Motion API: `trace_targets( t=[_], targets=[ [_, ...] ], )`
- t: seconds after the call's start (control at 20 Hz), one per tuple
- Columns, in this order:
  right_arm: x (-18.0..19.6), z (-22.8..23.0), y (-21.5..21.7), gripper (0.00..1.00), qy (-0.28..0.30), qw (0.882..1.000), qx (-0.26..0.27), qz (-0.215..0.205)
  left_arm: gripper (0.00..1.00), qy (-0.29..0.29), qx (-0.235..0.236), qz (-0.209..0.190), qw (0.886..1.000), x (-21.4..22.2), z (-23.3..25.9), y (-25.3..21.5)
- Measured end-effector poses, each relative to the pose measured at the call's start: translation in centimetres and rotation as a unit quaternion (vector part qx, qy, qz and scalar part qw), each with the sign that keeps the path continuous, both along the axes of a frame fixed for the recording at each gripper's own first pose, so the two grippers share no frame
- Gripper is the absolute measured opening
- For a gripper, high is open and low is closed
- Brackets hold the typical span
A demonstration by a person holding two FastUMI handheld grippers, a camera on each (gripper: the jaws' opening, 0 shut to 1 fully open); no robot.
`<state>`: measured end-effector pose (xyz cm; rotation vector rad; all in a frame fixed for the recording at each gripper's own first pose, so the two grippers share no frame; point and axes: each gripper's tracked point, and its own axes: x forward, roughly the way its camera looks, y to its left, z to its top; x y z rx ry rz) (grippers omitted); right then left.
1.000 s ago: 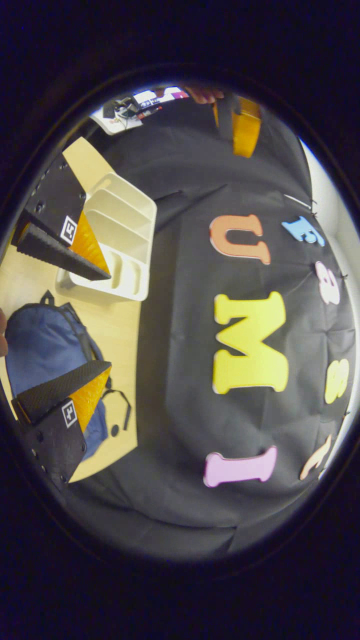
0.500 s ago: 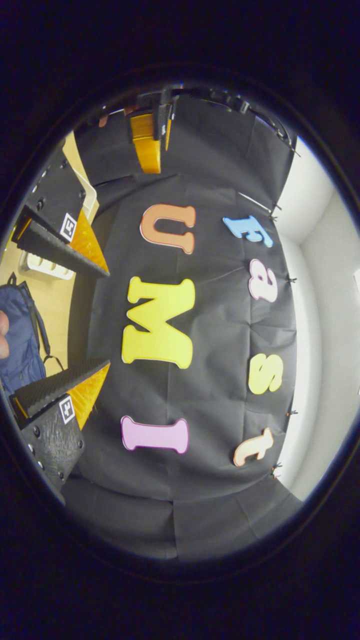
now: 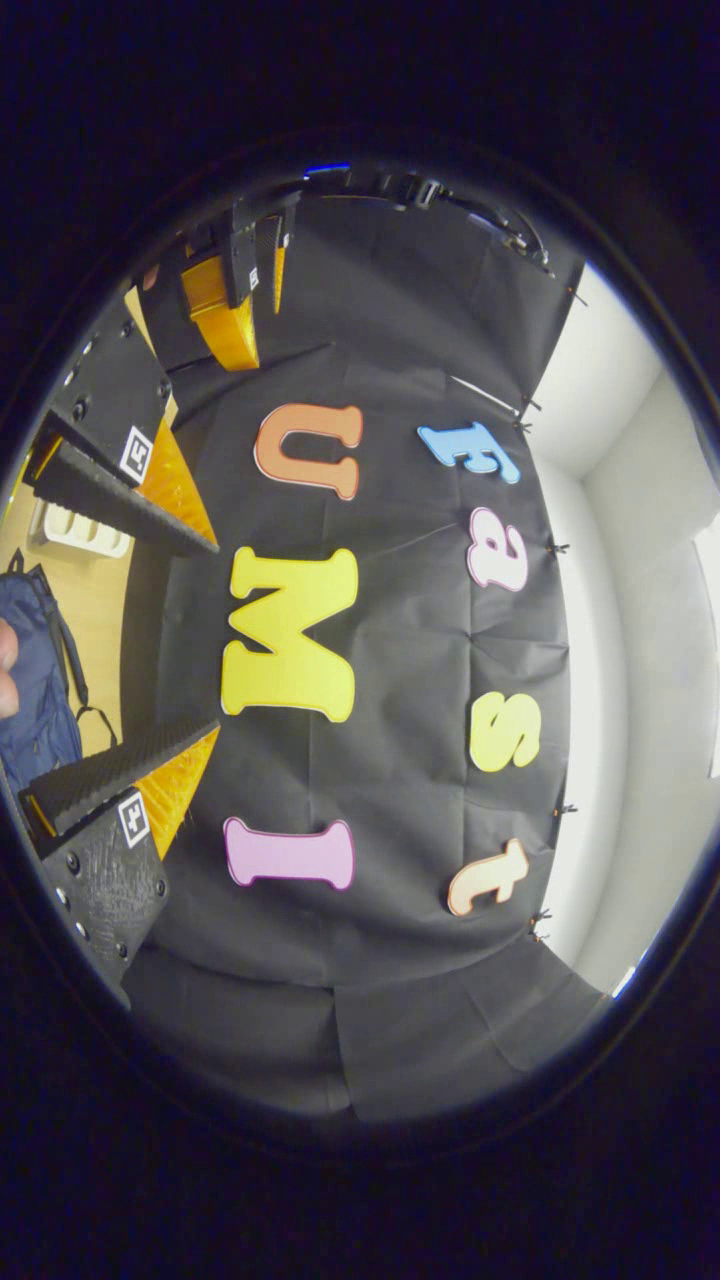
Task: Open the schoolbag, grab two books from the bookshelf and put them into the schoolbag.
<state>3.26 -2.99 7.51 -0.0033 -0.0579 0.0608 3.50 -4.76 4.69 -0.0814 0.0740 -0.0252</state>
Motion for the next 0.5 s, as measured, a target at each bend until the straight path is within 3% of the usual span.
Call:
trace_targets(
  t=[0.25, 0.5],
  targets=[
    [0.28, 0.27, 0.14, 0.98, -0.003, 1.000, -0.003, 0.004, 1.00, -0.012, 0.007, 0.006, 1.000, -0.05, 0.79, -0.27],
    [0.74, 0.30, 0.49, 0.95, -0.002, 1.000, -0.003, 0.010, 0.94, -0.018, 0.012, 0.011, 1.000, 0.18, 0.98, -0.19]
  ],
)
